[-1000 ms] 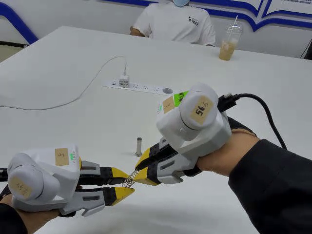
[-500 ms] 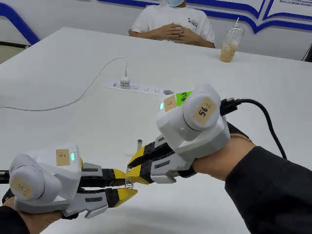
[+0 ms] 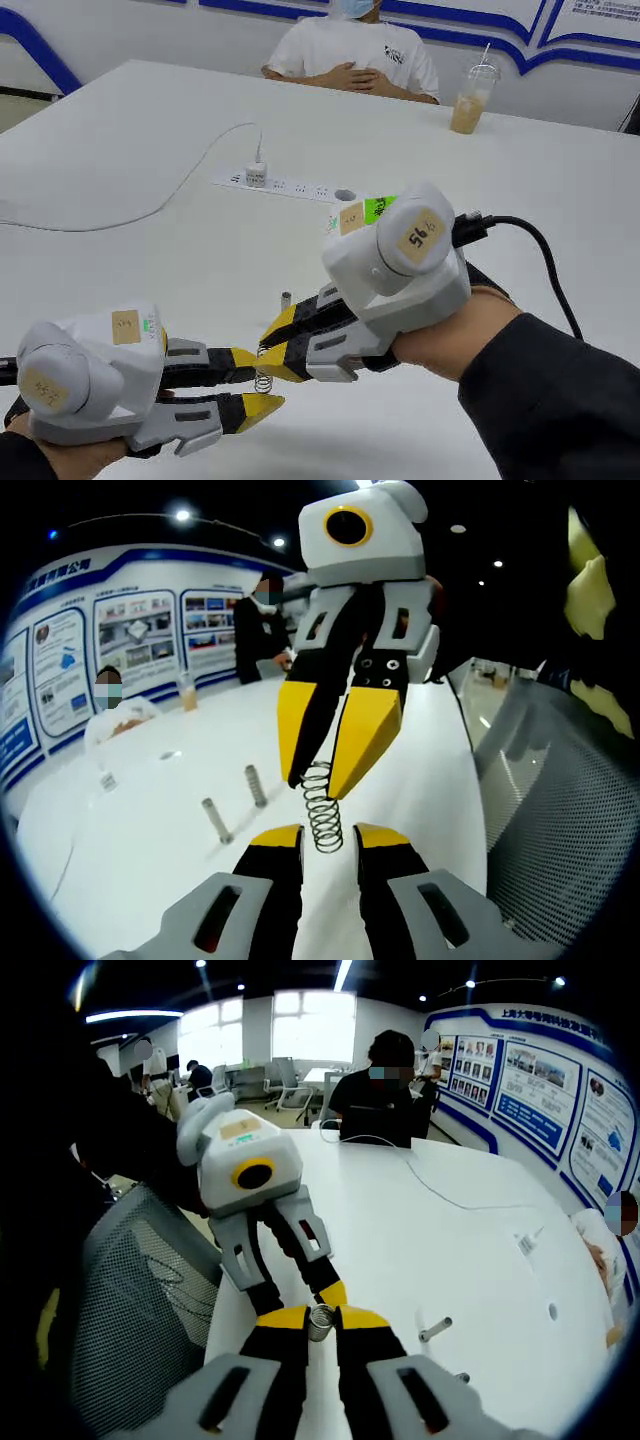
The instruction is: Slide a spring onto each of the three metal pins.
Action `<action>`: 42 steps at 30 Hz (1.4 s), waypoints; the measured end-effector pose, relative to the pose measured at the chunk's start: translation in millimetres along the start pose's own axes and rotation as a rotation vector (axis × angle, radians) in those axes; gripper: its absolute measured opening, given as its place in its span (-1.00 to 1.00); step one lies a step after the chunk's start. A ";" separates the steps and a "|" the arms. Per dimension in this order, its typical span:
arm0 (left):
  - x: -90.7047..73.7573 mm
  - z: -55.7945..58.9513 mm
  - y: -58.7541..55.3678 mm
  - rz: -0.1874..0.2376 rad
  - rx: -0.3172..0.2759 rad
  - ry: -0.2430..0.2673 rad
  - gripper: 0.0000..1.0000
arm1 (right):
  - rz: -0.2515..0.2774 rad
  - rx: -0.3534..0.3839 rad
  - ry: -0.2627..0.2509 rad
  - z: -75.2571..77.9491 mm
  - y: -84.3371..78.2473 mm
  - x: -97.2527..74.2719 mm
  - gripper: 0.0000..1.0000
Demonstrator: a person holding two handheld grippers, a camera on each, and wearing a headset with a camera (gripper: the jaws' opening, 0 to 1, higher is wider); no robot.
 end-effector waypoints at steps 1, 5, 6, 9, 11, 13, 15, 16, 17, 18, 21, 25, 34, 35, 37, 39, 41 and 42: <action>-0.5 -0.9 -0.6 0.002 -0.006 0.006 -0.55 | -0.003 0.001 0.000 0.3 -0.5 0.1 -0.78; -2.7 -3.4 -2.3 0.005 -0.027 0.028 -0.40 | 0.000 0.006 -0.011 4.5 -0.8 -2.1 -0.78; -4.0 -5.1 -3.1 0.007 -0.036 0.039 -0.36 | 0.003 0.011 -0.019 7.0 -1.0 -4.0 -0.78; -7.4 -8.4 -4.0 0.016 -0.061 0.062 -0.23 | 0.008 0.018 -0.042 12.8 -1.6 -8.6 -0.78; -9.2 -10.0 -4.7 0.018 -0.068 0.074 -0.18 | 0.011 0.022 -0.054 16.5 -1.6 -11.7 -0.78; -10.1 -11.5 -5.3 0.019 -0.075 0.083 -0.13 | 0.013 0.026 -0.064 19.0 -1.7 -13.5 -0.78; -10.9 -13.1 -6.0 0.020 -0.080 0.093 -0.07 | 0.016 0.029 -0.076 22.1 -1.7 -15.3 -0.78; -10.8 -13.1 -5.9 0.021 -0.085 0.097 -0.05 | 0.018 0.031 -0.081 23.8 -1.6 -16.2 -0.78; -10.9 -13.0 -5.9 0.022 -0.086 0.100 -0.02 | 0.019 0.032 -0.085 24.9 -1.3 -16.8 -0.78; -11.0 -12.9 -5.8 0.023 -0.088 0.103 0.00 | 0.021 0.032 -0.089 26.0 -1.0 -17.3 -0.78; -11.5 -13.3 -6.0 0.027 -0.096 0.115 0.06 | 0.027 0.035 -0.106 31.6 0.2 -19.0 -0.78; -11.8 -13.7 -7.1 0.027 -0.108 0.128 0.15 | 0.035 0.037 -0.130 38.9 1.9 -21.0 -0.78; -13.7 -15.8 -9.3 0.025 -0.125 0.147 0.26 | 0.064 0.068 -0.212 65.7 0.9 -20.9 -0.78; -13.8 -15.8 -9.5 0.024 -0.126 0.148 0.27 | 0.066 0.069 -0.218 68.1 0.7 -20.6 -0.78; -14.1 -15.9 -10.3 0.022 -0.130 0.149 0.28 | 0.070 0.077 -0.242 74.4 -0.1 -19.5 -0.78; -14.1 -15.9 -11.3 0.020 -0.133 0.150 0.29 | 0.066 0.079 -0.263 80.1 -2.0 -17.2 -0.78; -13.9 -16.0 -12.2 0.018 -0.136 0.151 0.30 | 0.068 0.089 -0.271 84.8 -3.6 -14.7 -0.78; -13.9 -16.0 -12.4 0.018 -0.137 0.151 0.30 | 0.068 0.090 -0.280 86.6 -4.2 -13.8 -0.78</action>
Point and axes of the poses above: the centre of the closed fingertips' face, and the gripper's own axes: x roughly forward along the fingers, z roughly to its right, y roughly out of its top, the point moved 10 cm from there along -x, roughly backward along the fingers, and after that the axes turned 4 degrees about y, right-handed, at the moved point
